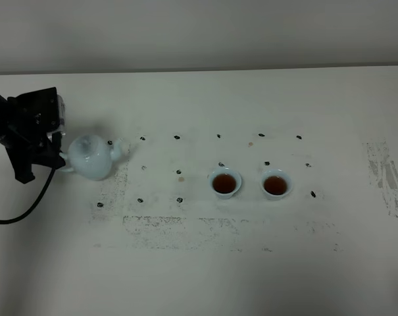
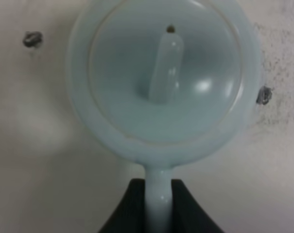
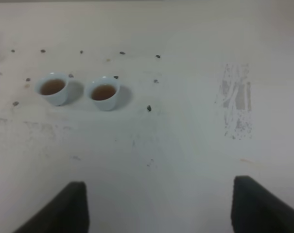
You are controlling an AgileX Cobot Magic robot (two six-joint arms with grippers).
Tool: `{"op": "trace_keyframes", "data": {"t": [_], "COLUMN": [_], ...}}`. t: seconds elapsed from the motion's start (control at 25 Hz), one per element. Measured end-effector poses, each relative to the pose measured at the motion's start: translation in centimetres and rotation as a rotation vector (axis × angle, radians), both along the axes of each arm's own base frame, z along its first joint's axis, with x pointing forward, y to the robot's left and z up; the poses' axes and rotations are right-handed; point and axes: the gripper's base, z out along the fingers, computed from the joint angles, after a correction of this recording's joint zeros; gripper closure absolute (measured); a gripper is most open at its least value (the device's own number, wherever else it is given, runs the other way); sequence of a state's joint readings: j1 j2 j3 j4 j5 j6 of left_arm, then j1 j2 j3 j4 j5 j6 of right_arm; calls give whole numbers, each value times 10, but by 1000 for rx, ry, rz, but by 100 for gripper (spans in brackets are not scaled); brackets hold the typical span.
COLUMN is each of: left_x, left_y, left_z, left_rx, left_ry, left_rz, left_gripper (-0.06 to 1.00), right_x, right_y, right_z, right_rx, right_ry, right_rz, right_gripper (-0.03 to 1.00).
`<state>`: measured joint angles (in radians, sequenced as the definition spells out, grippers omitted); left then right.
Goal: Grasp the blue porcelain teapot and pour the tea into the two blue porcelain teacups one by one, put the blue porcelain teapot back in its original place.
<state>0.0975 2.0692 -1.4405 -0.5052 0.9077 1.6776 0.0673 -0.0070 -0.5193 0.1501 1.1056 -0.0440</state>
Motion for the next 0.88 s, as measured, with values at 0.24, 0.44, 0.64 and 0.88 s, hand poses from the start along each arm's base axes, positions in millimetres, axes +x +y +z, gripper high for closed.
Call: {"op": "trace_keyframes", "data": {"t": [0.24,0.44,0.64,0.88], "left_x": [1,1,2,1], "left_y": [-18,-29,-24,-21], "left_z": [4,2,2,1], "left_rx": [53,82,85,91], "left_ry": [10,3,8,17], "left_rz": [-59,-90,-67,-69], "left_gripper": [94,94,94,94], "right_x": [0,0,0,0], "right_y": [0,0,0,0], "right_z": [0,0,0,0], "right_rx": [0,0,0,0], "right_ry": [0,0,0,0], "right_rz": [0,0,0,0], "right_gripper": [38,38,38,38]}}
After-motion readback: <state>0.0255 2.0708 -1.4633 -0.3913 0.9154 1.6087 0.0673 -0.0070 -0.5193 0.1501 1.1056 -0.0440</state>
